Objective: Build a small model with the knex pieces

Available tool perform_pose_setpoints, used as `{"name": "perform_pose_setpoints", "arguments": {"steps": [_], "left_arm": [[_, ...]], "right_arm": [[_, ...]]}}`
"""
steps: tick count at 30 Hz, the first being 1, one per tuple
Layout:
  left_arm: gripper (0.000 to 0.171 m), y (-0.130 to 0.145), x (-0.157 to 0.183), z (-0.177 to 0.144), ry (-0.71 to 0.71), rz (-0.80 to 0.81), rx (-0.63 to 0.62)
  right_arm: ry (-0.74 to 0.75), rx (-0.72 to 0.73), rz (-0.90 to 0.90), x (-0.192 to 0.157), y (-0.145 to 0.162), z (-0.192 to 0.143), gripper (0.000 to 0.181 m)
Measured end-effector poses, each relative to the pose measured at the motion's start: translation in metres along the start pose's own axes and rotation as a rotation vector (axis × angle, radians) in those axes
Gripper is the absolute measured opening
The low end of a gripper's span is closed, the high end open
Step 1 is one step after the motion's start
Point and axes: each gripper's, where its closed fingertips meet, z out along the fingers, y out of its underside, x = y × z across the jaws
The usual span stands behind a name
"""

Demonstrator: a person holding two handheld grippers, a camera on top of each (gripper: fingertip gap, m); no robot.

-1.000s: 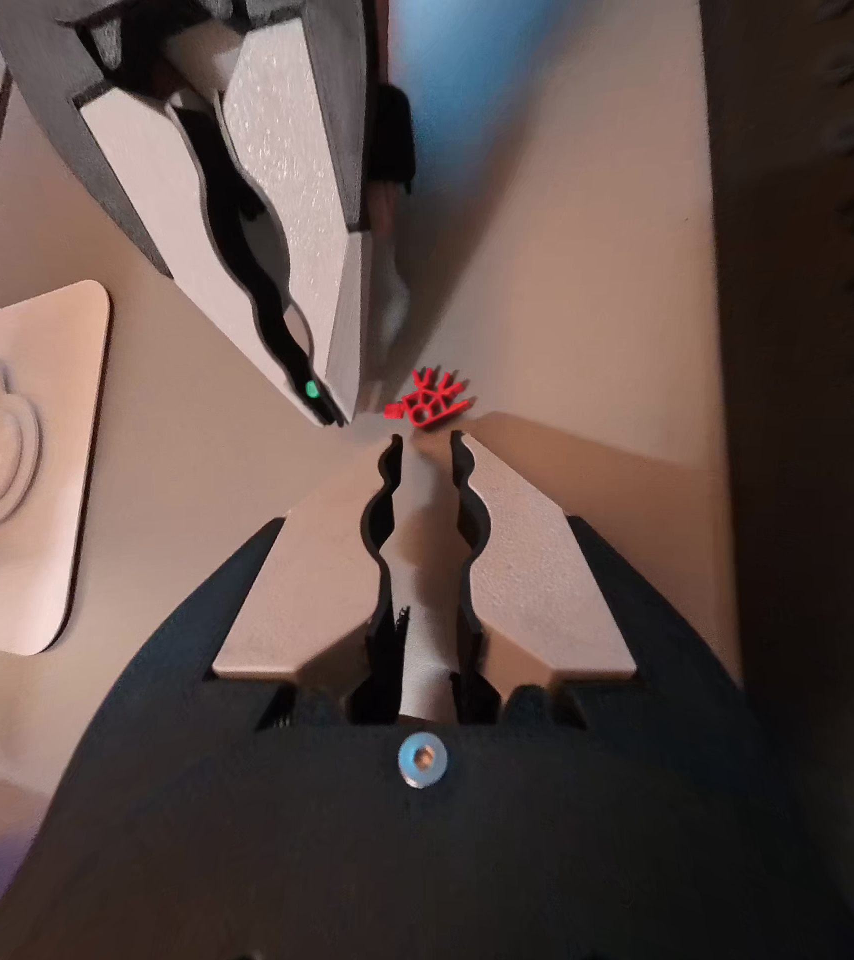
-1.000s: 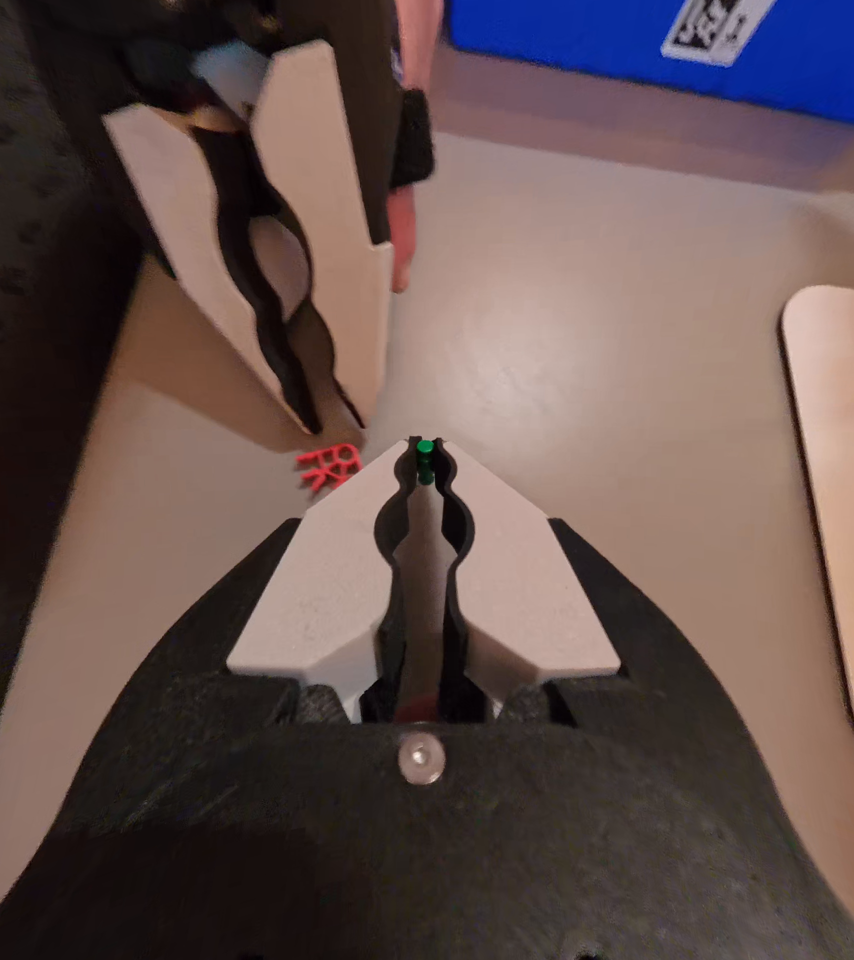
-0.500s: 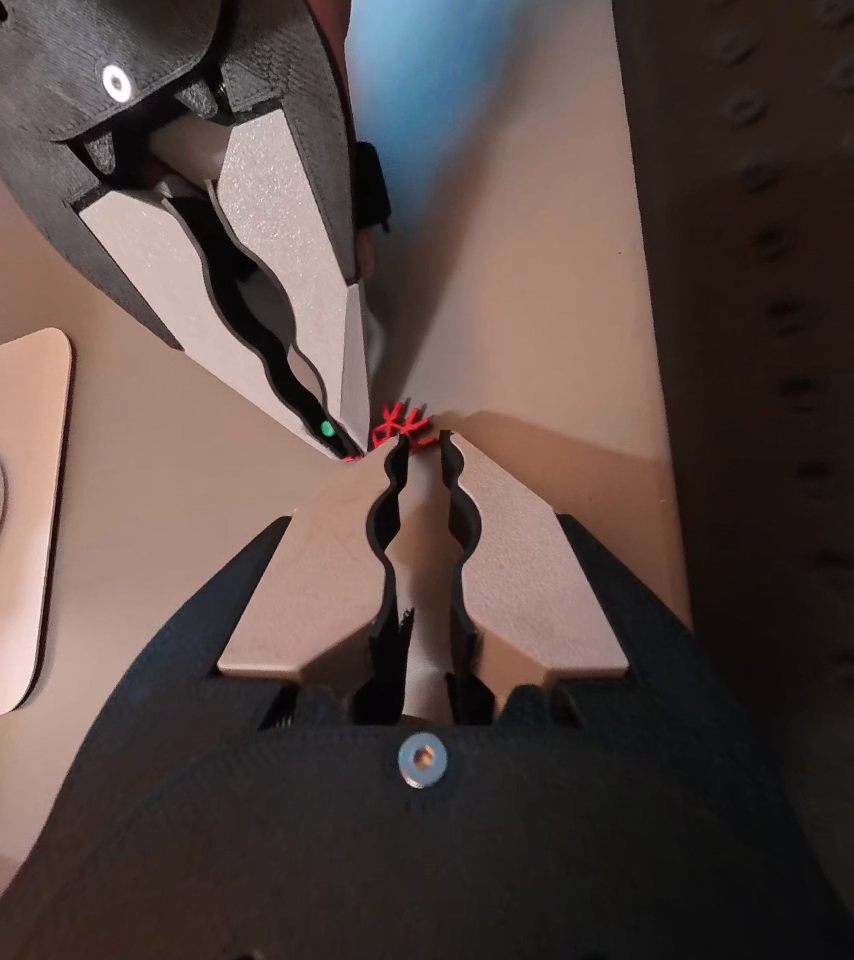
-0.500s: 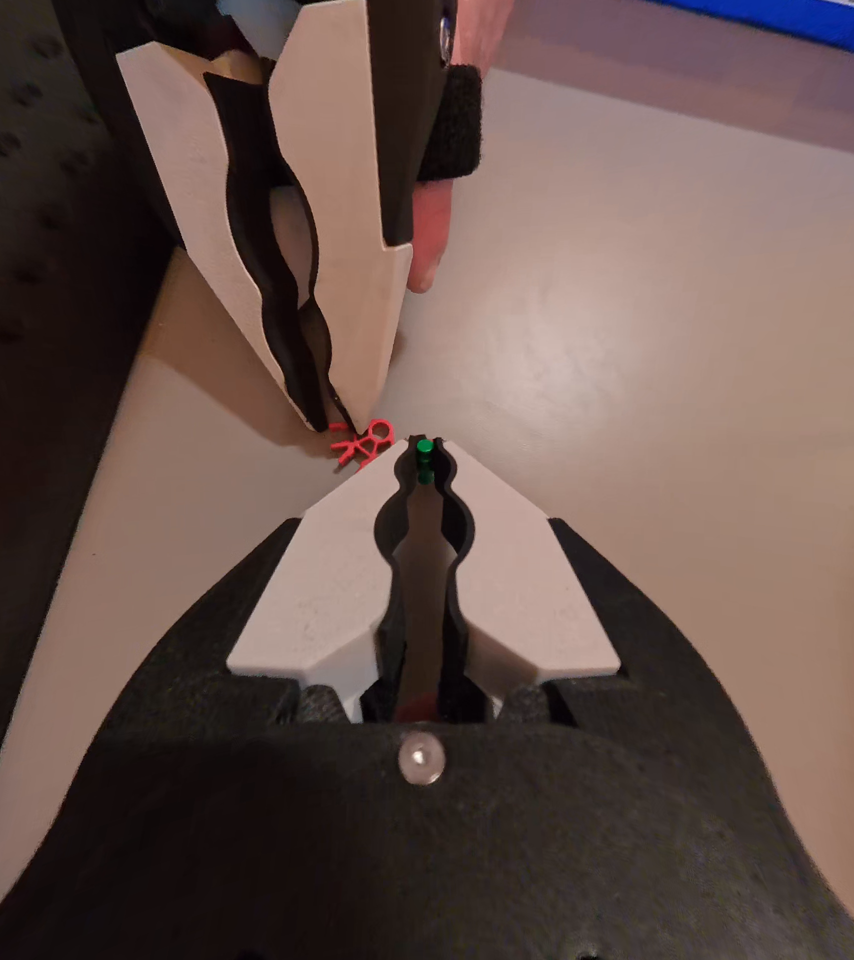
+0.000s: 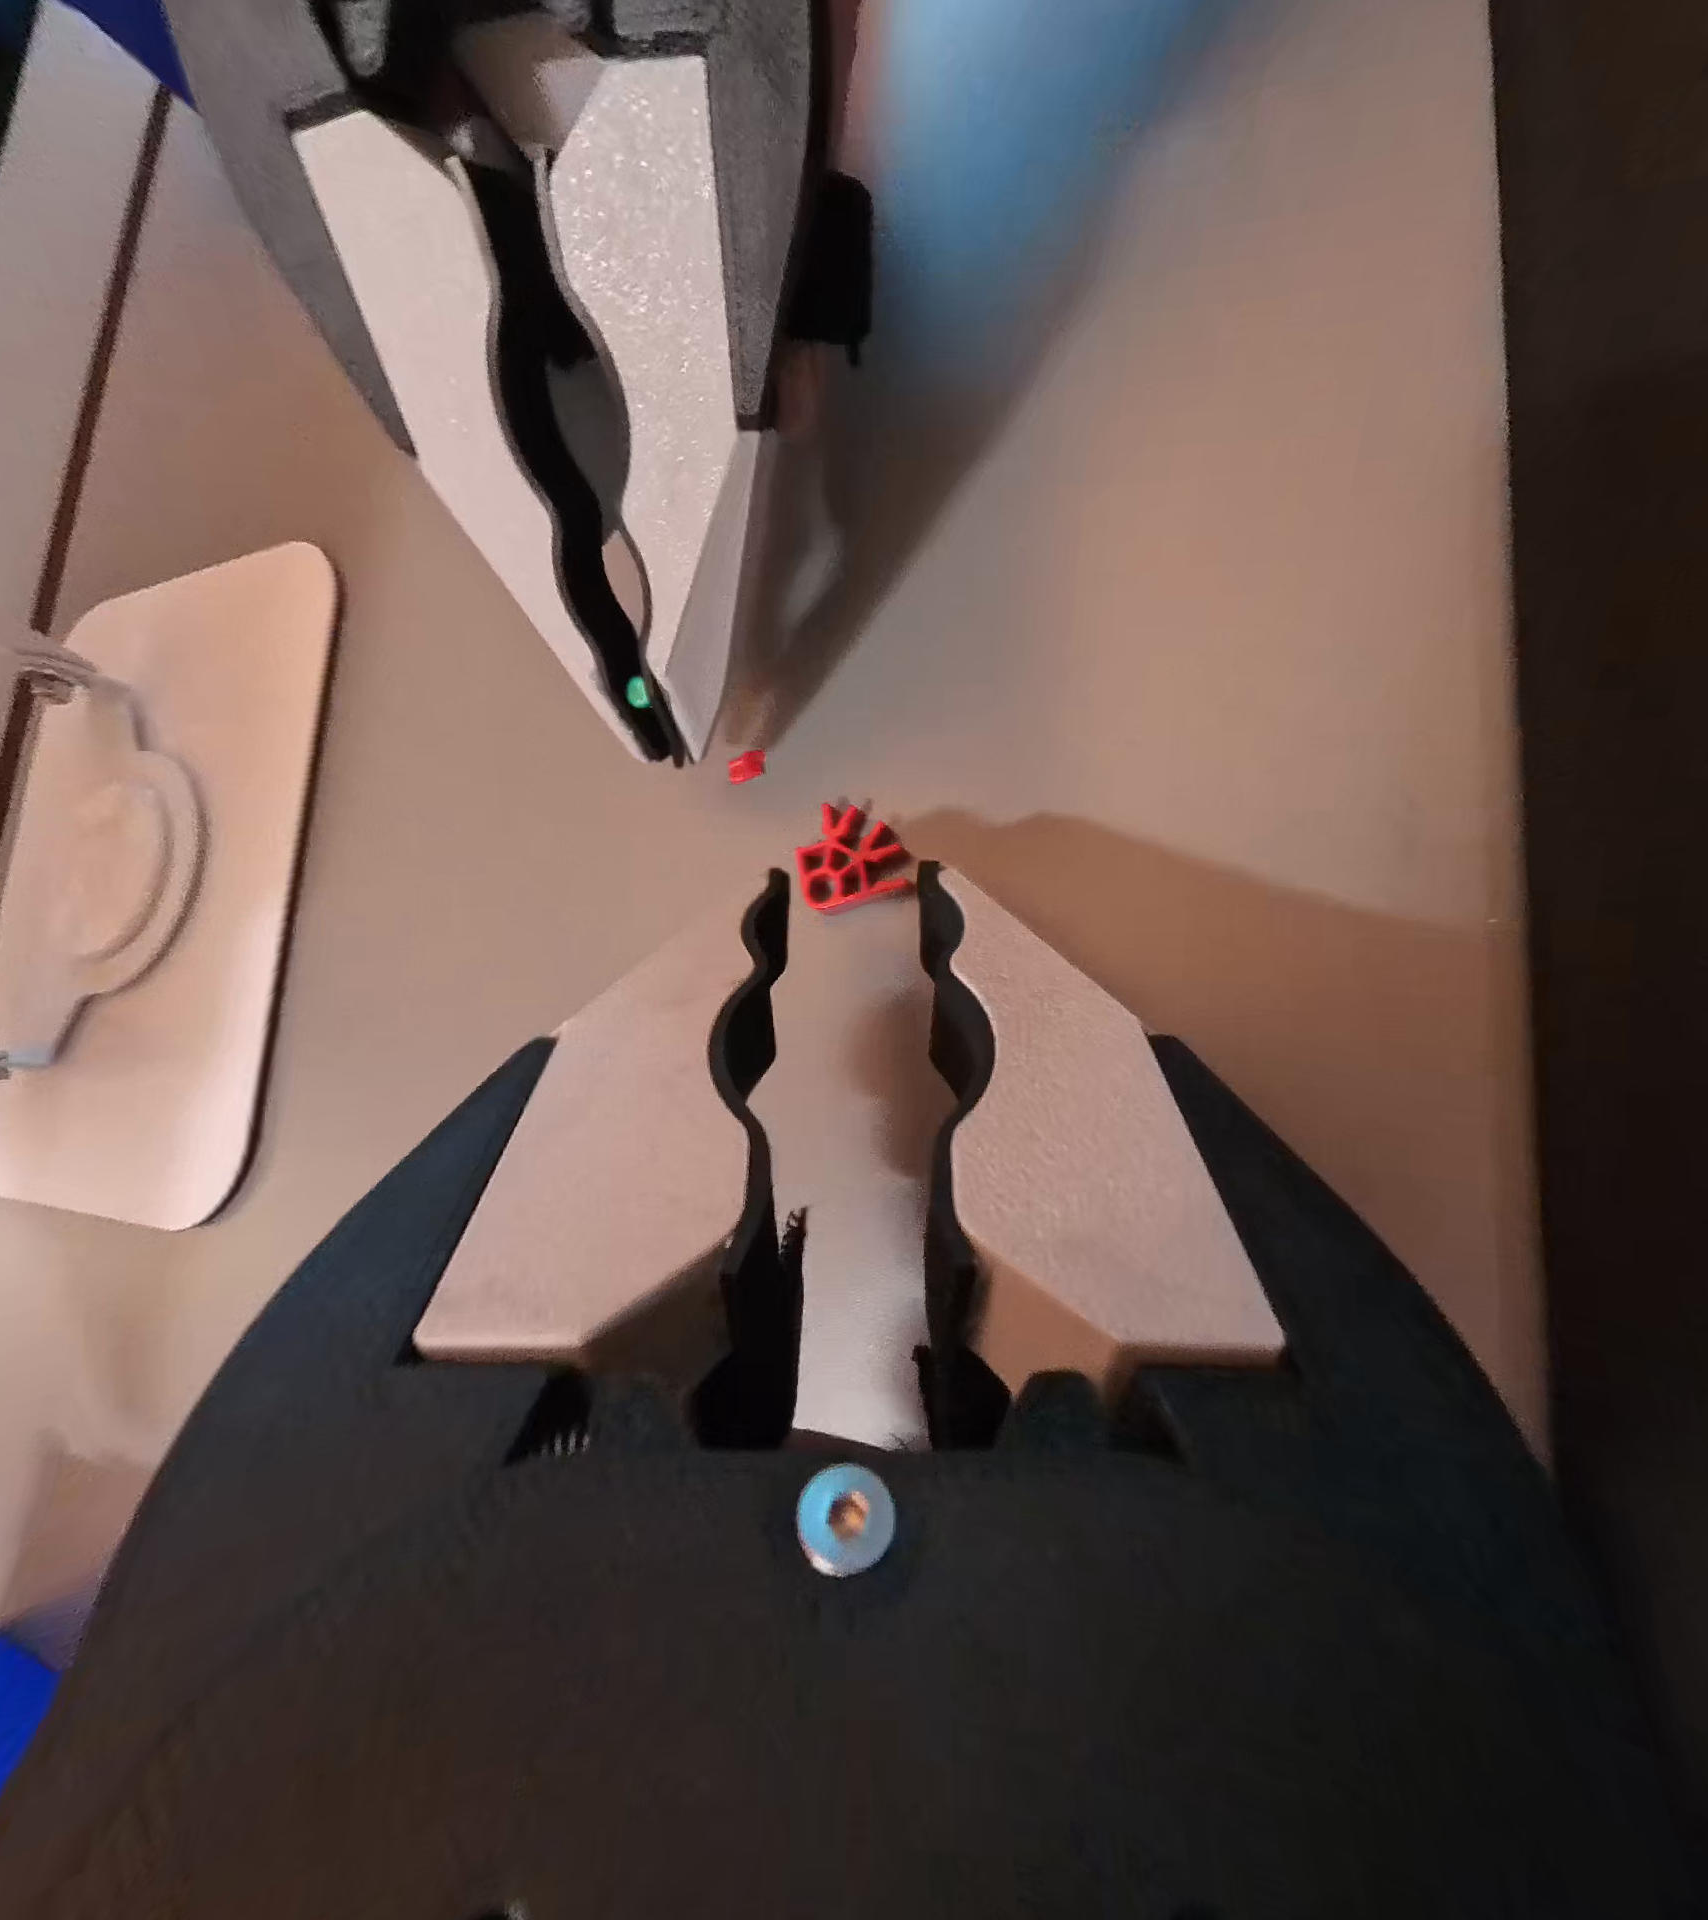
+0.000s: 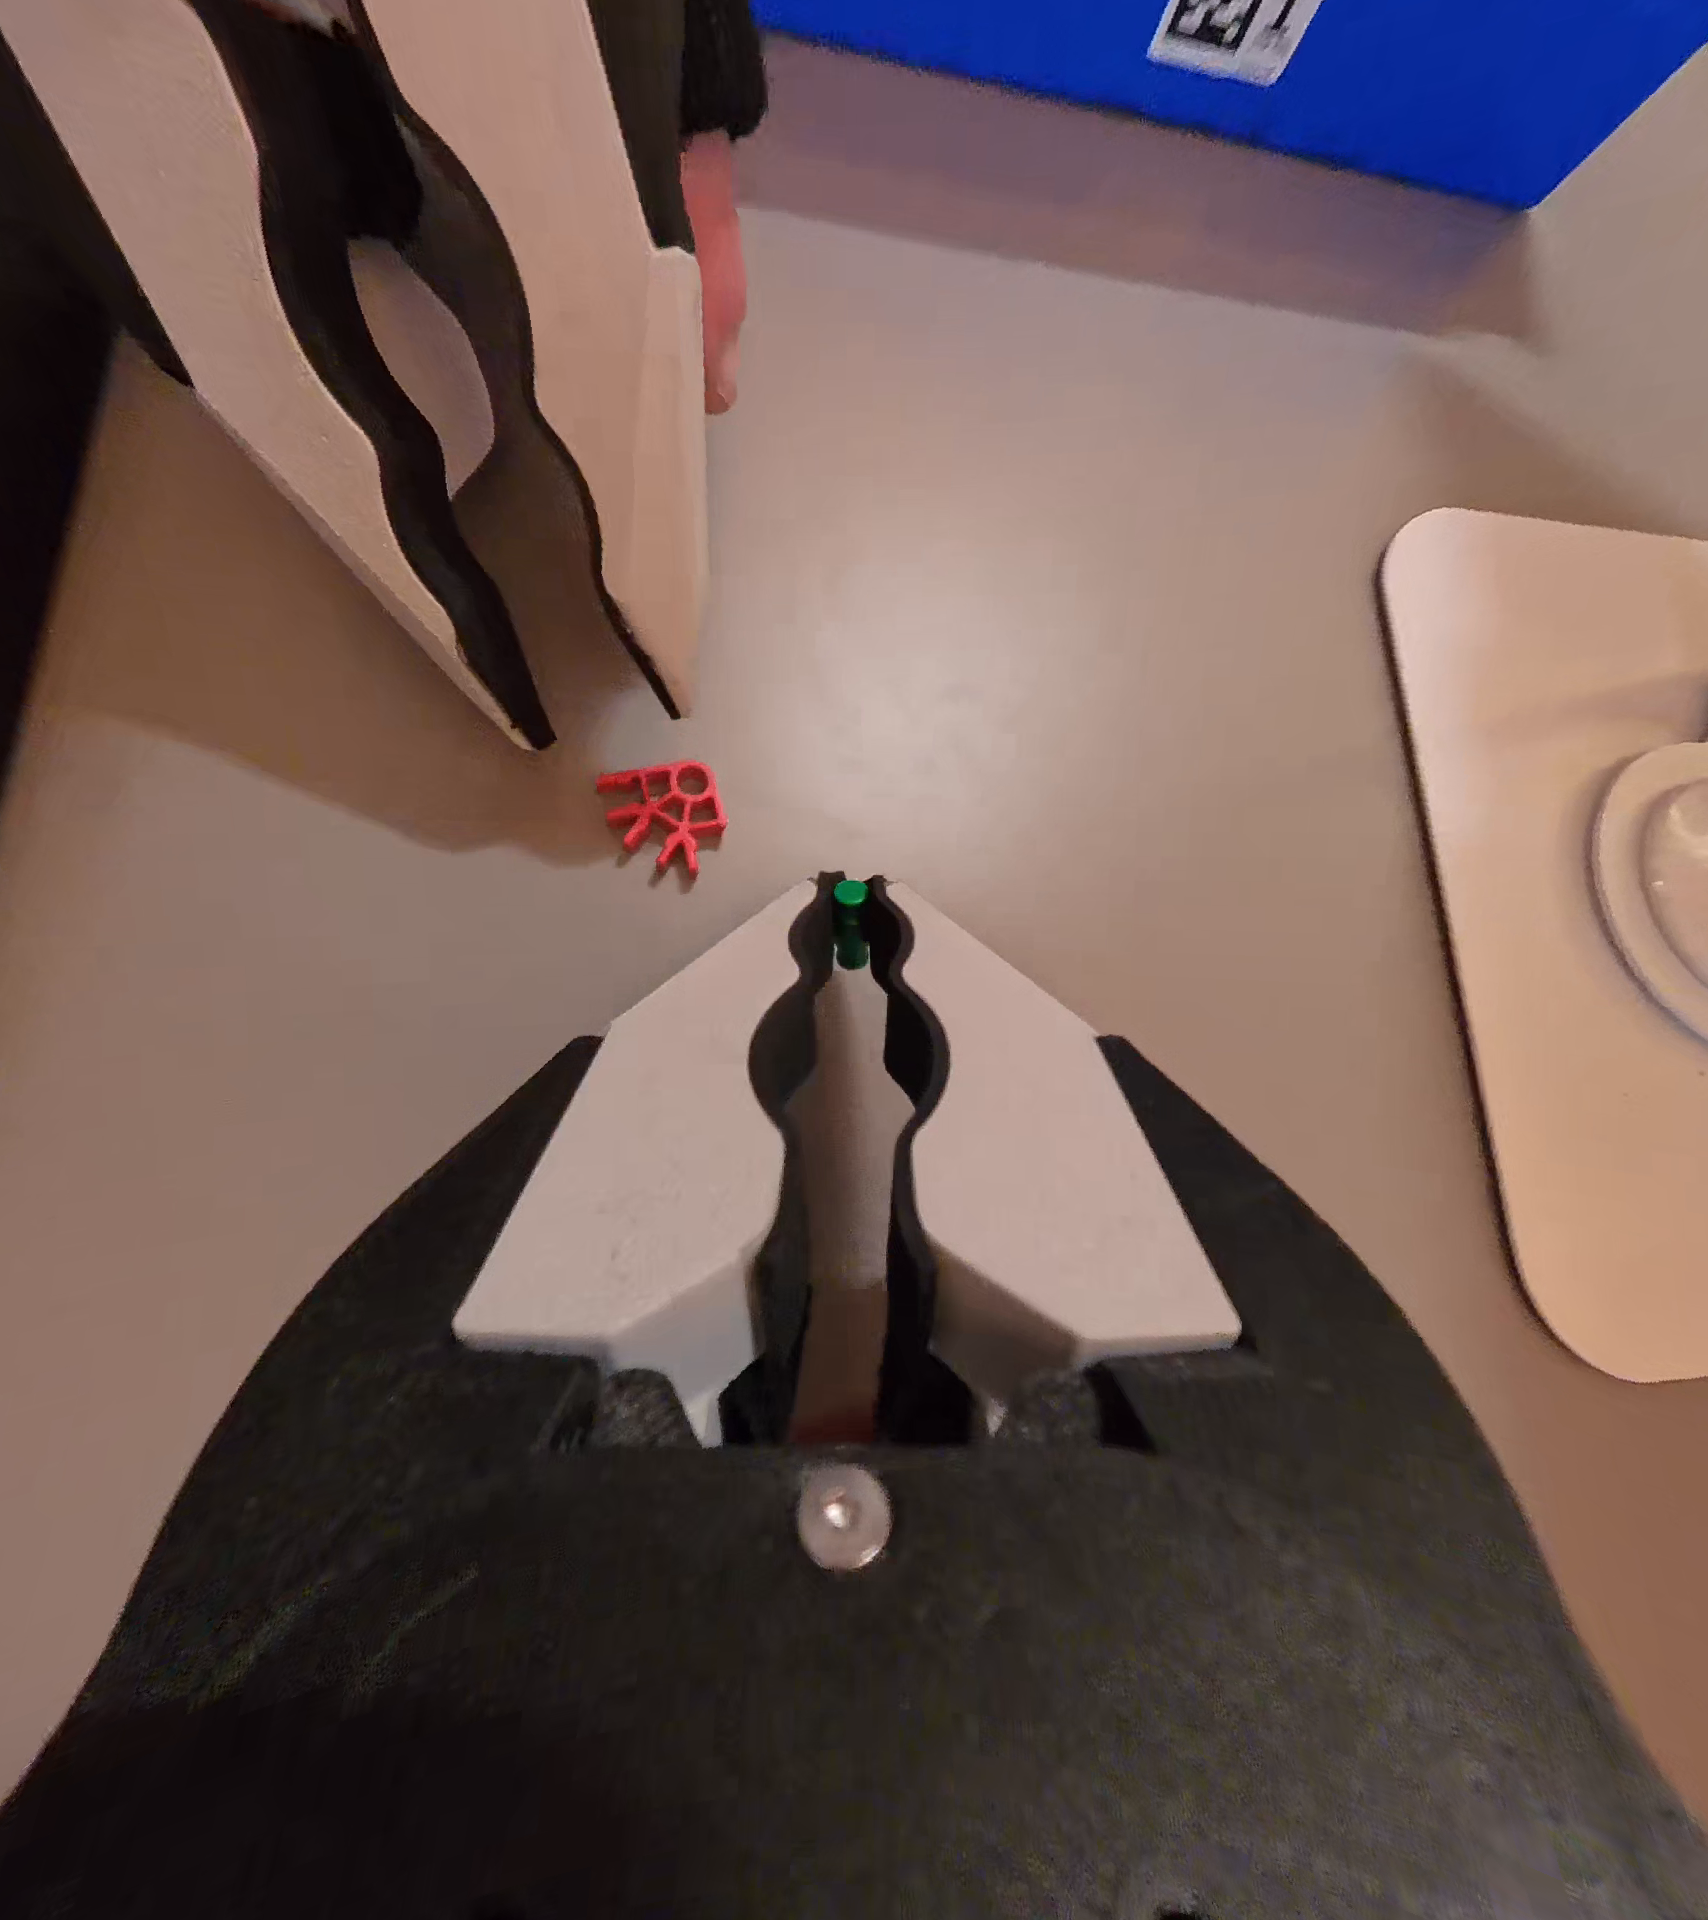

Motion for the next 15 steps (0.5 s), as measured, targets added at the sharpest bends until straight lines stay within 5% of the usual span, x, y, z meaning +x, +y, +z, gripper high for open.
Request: {"name": "perform_pose_setpoints", "arguments": {"steps": [10,15], "left_arm": [[0.022,0.015,-0.008,0.012,-0.058,-0.008,-0.075],[0.022,0.026,-0.027,0.01,-0.147,-0.029,-0.124]], "right_arm": [[-0.11,-0.065,-0.099,-0.029,0.01,0.005,0.004],[-0.197,-0.049,-0.084,-0.045,0.007,0.003,0.026]]}}
